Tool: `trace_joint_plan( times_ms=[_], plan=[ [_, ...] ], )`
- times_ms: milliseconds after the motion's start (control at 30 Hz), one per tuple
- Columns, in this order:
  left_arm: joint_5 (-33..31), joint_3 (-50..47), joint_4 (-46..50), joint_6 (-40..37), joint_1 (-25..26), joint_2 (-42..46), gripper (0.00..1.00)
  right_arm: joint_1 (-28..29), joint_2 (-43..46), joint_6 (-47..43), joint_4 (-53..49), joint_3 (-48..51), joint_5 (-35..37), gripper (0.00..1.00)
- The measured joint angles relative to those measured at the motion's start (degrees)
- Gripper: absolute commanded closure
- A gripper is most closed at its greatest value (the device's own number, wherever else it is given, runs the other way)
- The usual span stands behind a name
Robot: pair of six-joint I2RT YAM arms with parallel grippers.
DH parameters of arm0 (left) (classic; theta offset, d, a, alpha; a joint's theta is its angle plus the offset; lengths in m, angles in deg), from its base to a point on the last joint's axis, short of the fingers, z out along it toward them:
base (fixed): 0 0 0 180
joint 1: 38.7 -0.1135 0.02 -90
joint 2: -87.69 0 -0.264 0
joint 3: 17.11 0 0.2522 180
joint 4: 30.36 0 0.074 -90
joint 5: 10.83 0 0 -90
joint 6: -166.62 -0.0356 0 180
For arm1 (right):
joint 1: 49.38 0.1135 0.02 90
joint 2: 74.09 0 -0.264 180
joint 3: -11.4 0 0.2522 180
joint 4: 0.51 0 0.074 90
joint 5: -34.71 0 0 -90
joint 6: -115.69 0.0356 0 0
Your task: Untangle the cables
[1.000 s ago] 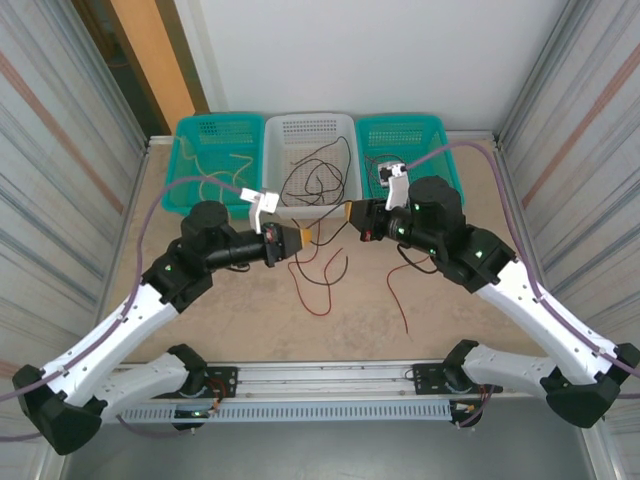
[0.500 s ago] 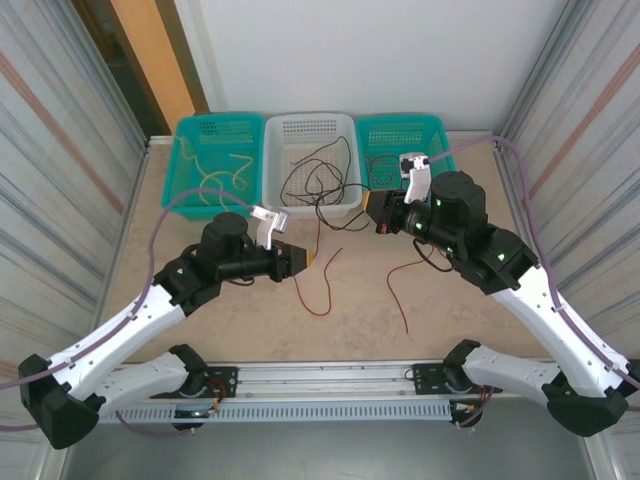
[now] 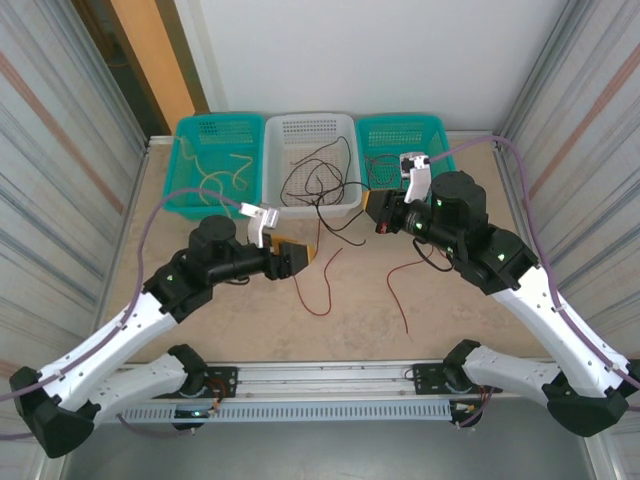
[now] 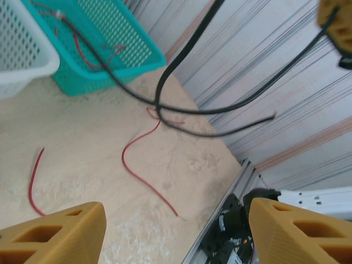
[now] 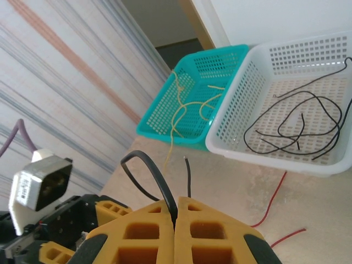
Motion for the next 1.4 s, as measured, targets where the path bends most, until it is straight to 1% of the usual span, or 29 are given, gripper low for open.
trace_joint_plan(
  times_ms=[67, 167, 267, 333, 367, 433, 500, 567, 667, 733, 800, 833, 867, 900, 967, 1000, 1100, 1133, 1167, 1233, 1400],
  plan=[
    [-0.5, 1.1, -0.5, -0.5, 0.0, -0.2, 0.3, 0.0, 0.0, 0.3, 0.8, 0.6, -0.7, 1.0],
    [-0.9, 5.7, -0.2, -2.5, 0.0, -3.2, 0.3, 0.2, 0.0, 0.9, 1.6, 1.9, -1.2, 1.0],
    [-1.5, 11.9, 0.7, -5.0, 0.0, -8.0, 0.38, 1.2, 0.0, 1.5, 1.5, 2.6, -1.2, 1.0],
    [-2.2, 14.8, 1.0, -6.4, 0.0, -10.7, 0.48, 2.2, 0.0, 1.6, 1.7, 2.7, -1.2, 1.0],
    [-2.8, 15.7, 1.2, -6.9, 0.0, -11.9, 0.54, 2.8, 0.0, 1.7, 1.9, 2.8, -1.2, 1.0],
    [-3.9, 16.1, 1.9, -7.7, -0.1, -13.2, 0.68, 3.6, 0.0, 1.7, 2.2, 2.9, -1.1, 1.0],
    [-4.6, 16.1, 3.2, -7.8, -0.4, -14.3, 0.85, 4.0, 0.0, 1.7, 2.4, 3.2, -1.0, 1.0],
    [-5.0, 16.1, 4.2, -7.8, -0.9, -15.0, 0.99, 4.3, 0.0, 1.7, 2.3, 3.4, -1.0, 1.0],
    [-4.9, 16.5, 5.3, -7.3, -1.3, -15.1, 1.0, 4.7, -0.1, 1.7, 2.3, 4.0, -0.6, 0.99],
    [-3.3, 16.8, 4.8, -6.5, -1.8, -14.9, 1.0, 4.9, -0.1, 1.7, 2.2, 4.1, 0.0, 0.87],
    [-1.0, 16.8, 3.9, -5.0, -2.4, -14.3, 1.0, 4.9, -0.1, 2.0, 2.3, 4.3, 1.0, 0.64],
    [0.1, 17.1, 3.6, -4.2, -2.6, -14.1, 1.0, 4.9, 0.0, 2.4, 2.3, 4.7, 1.4, 0.56],
    [1.0, 17.6, 3.5, -3.6, -2.8, -13.9, 1.0, 4.9, 0.0, 2.6, 2.3, 5.1, 2.1, 0.51],
    [1.6, 18.2, 3.3, -3.1, -2.8, -13.7, 1.0, 4.9, 0.0, 2.8, 2.4, 5.6, 2.5, 0.48],
    [2.8, 19.0, 3.0, -2.3, -2.8, -12.9, 1.0, 4.9, 0.0, 3.2, 2.5, 6.9, 3.4, 0.35],
    [3.1, 19.2, 3.0, -2.1, -2.8, -12.5, 1.0, 4.9, -0.2, 3.4, 2.5, 7.3, 3.6, 0.35],
    [4.0, 19.4, 2.8, -1.2, -2.8, -11.2, 1.0, 4.9, -1.4, 4.0, 2.8, 7.5, 3.8, 0.42],
    [4.3, 19.4, 2.7, -1.1, -2.8, -10.9, 1.0, 4.9, -2.0, 4.2, 2.8, 7.5, 3.7, 0.49],
    [4.4, 19.4, 2.6, -1.0, -2.8, -10.7, 1.0, 4.9, -2.4, 4.3, 2.8, 7.5, 3.7, 0.58],
    [4.5, 19.4, 2.5, -0.6, -2.8, -10.5, 1.0, 4.9, -3.3, 4.3, 2.8, 7.5, 3.8, 0.74],
    [5.1, 18.8, 2.0, 0.5, -3.6, -9.9, 1.0, 4.9, -3.6, 4.4, 3.0, 7.5, 4.0, 0.92]
  ],
)
